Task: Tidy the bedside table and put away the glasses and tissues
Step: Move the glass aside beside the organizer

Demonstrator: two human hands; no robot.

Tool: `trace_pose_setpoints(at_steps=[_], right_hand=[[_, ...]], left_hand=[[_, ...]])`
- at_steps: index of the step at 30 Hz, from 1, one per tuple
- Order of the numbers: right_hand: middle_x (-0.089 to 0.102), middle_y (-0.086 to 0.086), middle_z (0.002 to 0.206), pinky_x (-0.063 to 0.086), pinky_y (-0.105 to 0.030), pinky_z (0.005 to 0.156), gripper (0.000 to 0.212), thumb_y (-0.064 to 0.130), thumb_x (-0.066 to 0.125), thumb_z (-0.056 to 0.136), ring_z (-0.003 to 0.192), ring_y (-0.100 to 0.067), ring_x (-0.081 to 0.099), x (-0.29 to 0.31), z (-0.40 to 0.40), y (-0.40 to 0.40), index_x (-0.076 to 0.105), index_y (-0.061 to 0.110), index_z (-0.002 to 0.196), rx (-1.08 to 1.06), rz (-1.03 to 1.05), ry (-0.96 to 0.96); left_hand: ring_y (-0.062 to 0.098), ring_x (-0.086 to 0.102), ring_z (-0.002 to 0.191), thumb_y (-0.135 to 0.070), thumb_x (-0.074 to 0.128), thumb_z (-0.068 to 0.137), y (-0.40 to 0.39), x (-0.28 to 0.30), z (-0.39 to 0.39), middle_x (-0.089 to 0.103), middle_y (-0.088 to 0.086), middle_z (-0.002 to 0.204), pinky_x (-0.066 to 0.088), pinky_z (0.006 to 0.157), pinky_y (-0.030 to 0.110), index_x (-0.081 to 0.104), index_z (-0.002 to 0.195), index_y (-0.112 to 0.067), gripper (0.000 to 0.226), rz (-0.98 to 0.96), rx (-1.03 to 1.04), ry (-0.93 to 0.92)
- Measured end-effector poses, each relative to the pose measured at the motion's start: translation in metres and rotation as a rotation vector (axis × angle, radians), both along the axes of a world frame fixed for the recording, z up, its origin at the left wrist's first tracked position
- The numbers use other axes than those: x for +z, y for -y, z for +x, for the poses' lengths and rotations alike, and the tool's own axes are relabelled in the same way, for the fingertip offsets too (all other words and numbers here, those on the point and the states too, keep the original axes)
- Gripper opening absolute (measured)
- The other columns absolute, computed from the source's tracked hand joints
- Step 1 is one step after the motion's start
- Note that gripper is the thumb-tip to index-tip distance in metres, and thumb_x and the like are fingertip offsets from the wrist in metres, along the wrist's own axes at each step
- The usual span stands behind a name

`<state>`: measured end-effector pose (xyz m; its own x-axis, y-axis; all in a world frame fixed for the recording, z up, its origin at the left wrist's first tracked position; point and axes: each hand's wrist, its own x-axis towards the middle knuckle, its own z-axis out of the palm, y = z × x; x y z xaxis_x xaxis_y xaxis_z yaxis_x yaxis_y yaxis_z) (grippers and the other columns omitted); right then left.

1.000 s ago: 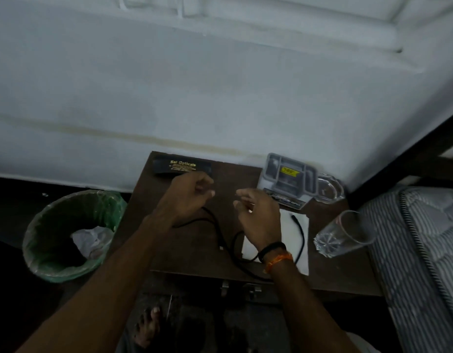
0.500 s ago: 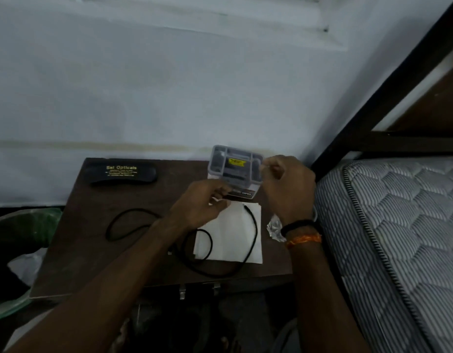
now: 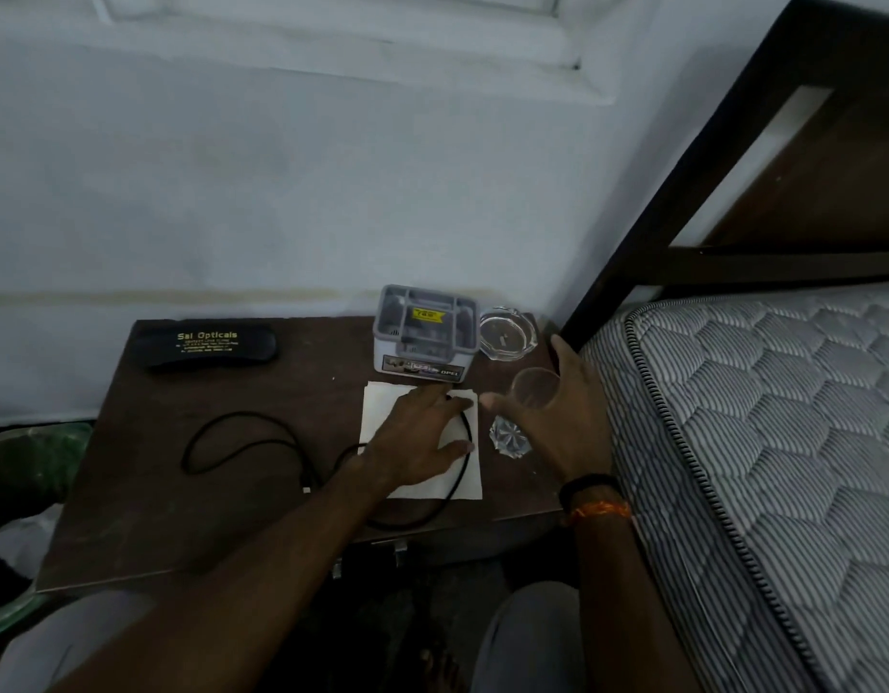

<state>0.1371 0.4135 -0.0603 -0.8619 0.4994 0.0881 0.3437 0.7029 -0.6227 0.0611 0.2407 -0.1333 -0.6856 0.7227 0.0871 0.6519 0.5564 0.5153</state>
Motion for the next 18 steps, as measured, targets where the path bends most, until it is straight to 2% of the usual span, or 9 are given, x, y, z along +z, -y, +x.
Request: trace_pose_setpoints(at_steps=[2, 4, 6, 9, 13, 18], right_hand=[[0.037, -0.005, 0.151, 0.038, -0.041, 0.108, 0.116, 0.057, 0.084, 0.056, 0.136, -0.023, 0.038, -0.011, 0.003, 0.000, 0.023, 0.028, 0.150, -0.033, -0.117, -0.035], [0.046, -0.005, 0.144, 0.045, -0.044, 0.104, 0.115, 0.044, 0.089, 0.055, 0.129, -0.024, 0.047, -0.018, 0.006, 0.001, 0.024, 0.029, 0.149, -0.098, -0.163, -0.063], [0.053, -0.004, 0.138, 0.047, -0.042, 0.101, 0.115, 0.040, 0.090, 0.055, 0.125, -0.023, 0.052, -0.024, 0.008, 0.002, 0.024, 0.030, 0.148, -0.142, -0.186, -0.069], [0.058, 0.001, 0.132, 0.047, -0.037, 0.096, 0.109, 0.037, 0.090, 0.055, 0.120, -0.021, 0.056, -0.032, 0.012, 0.004, 0.026, 0.033, 0.144, -0.190, -0.232, -0.089], [0.062, 0.007, 0.123, 0.053, -0.039, 0.091, 0.084, 0.042, 0.088, 0.055, 0.110, -0.018, 0.062, -0.036, 0.009, 0.003, 0.041, 0.031, 0.124, -0.226, -0.209, -0.094], [0.061, 0.010, 0.116, 0.050, -0.028, 0.082, 0.081, 0.045, 0.086, 0.057, 0.101, -0.011, 0.061, -0.029, -0.012, -0.012, 0.044, 0.027, 0.124, -0.248, -0.158, -0.186]], left_hand=[[0.026, 0.037, 0.139, -0.050, 0.061, 0.087, -0.007, -0.002, 0.004, 0.042, 0.009, 0.149, 0.029, 0.114, 0.036, 0.049, 0.140, -0.018, 0.063, -0.006, 0.021, 0.003], [0.026, 0.031, 0.142, -0.056, 0.060, 0.085, -0.015, -0.003, 0.006, 0.037, 0.009, 0.152, 0.025, 0.116, 0.040, 0.046, 0.143, -0.021, 0.069, -0.069, 0.036, 0.016], [0.026, 0.023, 0.146, -0.062, 0.062, 0.080, -0.020, -0.005, 0.007, 0.030, 0.009, 0.156, 0.019, 0.119, 0.043, 0.042, 0.145, -0.024, 0.078, -0.164, 0.052, 0.040], [0.027, 0.024, 0.145, -0.068, 0.070, 0.067, -0.027, -0.007, 0.008, 0.028, 0.009, 0.157, 0.019, 0.119, 0.043, 0.043, 0.144, -0.026, 0.091, -0.208, 0.092, 0.080], [0.024, 0.027, 0.143, -0.065, 0.078, 0.059, -0.033, -0.008, 0.007, 0.033, 0.007, 0.155, 0.020, 0.119, 0.040, 0.048, 0.142, -0.024, 0.097, -0.203, 0.135, 0.110], [0.023, 0.021, 0.147, -0.064, 0.078, 0.060, -0.034, -0.013, 0.005, 0.029, 0.009, 0.158, 0.012, 0.122, 0.041, 0.046, 0.143, -0.023, 0.097, -0.198, 0.140, 0.154]])
